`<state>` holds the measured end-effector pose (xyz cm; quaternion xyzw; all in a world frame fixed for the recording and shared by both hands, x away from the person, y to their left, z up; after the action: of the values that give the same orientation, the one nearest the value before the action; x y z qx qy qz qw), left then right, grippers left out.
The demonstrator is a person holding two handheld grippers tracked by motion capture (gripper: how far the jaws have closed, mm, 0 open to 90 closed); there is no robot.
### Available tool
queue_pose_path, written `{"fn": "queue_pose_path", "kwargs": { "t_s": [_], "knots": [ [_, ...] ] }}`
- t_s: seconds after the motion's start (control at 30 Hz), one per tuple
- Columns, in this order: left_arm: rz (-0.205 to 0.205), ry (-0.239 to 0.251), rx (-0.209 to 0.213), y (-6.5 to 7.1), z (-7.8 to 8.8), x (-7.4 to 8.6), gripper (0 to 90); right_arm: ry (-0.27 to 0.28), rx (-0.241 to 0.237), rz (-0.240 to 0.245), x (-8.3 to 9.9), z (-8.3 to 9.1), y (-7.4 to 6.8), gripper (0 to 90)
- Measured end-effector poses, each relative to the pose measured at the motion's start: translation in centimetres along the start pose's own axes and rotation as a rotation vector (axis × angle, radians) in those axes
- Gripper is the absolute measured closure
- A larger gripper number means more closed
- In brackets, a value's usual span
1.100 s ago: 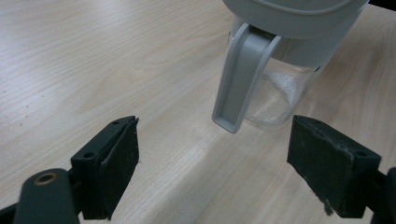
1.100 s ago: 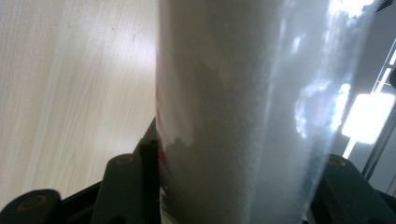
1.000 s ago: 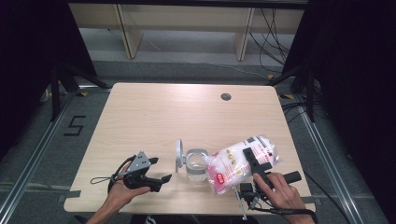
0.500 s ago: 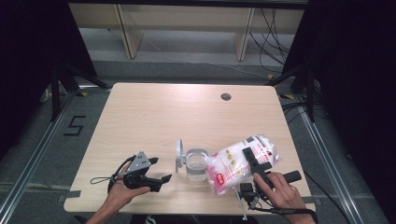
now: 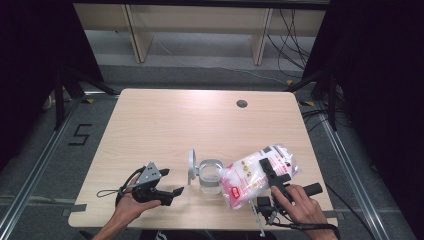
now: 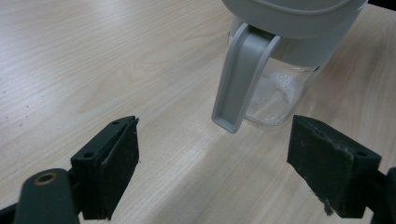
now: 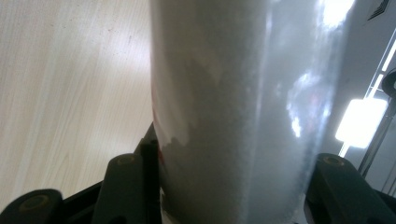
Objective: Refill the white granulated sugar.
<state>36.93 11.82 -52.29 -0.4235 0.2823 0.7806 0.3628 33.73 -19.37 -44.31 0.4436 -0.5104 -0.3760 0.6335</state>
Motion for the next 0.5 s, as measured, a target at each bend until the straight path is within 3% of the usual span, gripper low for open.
{"fn": "queue_pose_path", "kwargs": {
  "t_s": [0.07, 0.1, 0.17, 0.4, 0.43, 0.47, 0.5],
  "knots": [
    [-0.001, 0.001, 0.0, -0.01, 0.02, -0.01, 16.3, 0.009, 0.006, 0.014, -0.08, -0.07, 0.12, 50.6],
    [-0.001, 0.005, 0.001, -0.01, -0.02, -0.02, 16.3, 0.0, 0.006, -0.018, -0.02, -0.04, -0.12, 50.6],
    [-0.001, 0.004, 0.002, -0.01, -0.01, -0.01, 16.3, 0.0, 0.012, -0.024, -0.03, -0.05, -0.13, 50.6],
    [-0.003, -0.002, 0.001, -0.01, 0.01, 0.01, 16.3, 0.015, 0.033, 0.031, -0.02, 0.05, 0.55, 50.6],
    [-0.001, 0.0, -0.001, -0.01, -0.01, 0.01, 16.2, 0.012, 0.052, -0.049, 0.13, 0.02, 0.0, 50.6],
    [0.0, 0.002, -0.003, -0.01, -0.02, 0.01, 16.2, -0.013, 0.024, -0.031, 0.23, 0.18, 0.05, 50.7],
    [0.0, -0.002, 0.001, -0.01, -0.01, 0.02, 16.3, 0.004, 0.03, 0.023, 0.11, 0.09, 0.47, 50.7]
  ]
}}
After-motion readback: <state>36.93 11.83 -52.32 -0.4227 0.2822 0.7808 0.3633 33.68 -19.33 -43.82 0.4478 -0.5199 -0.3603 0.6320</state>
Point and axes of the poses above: each handheld gripper's, and its own axes: z roughly backward along the jaws, x roughly out of its underside, y roughly to its right, the point moved 6 cm from there along -z, roughly forward along the jaws, and after that the axes turned 5 degrees about x, right-handed, at the moved point
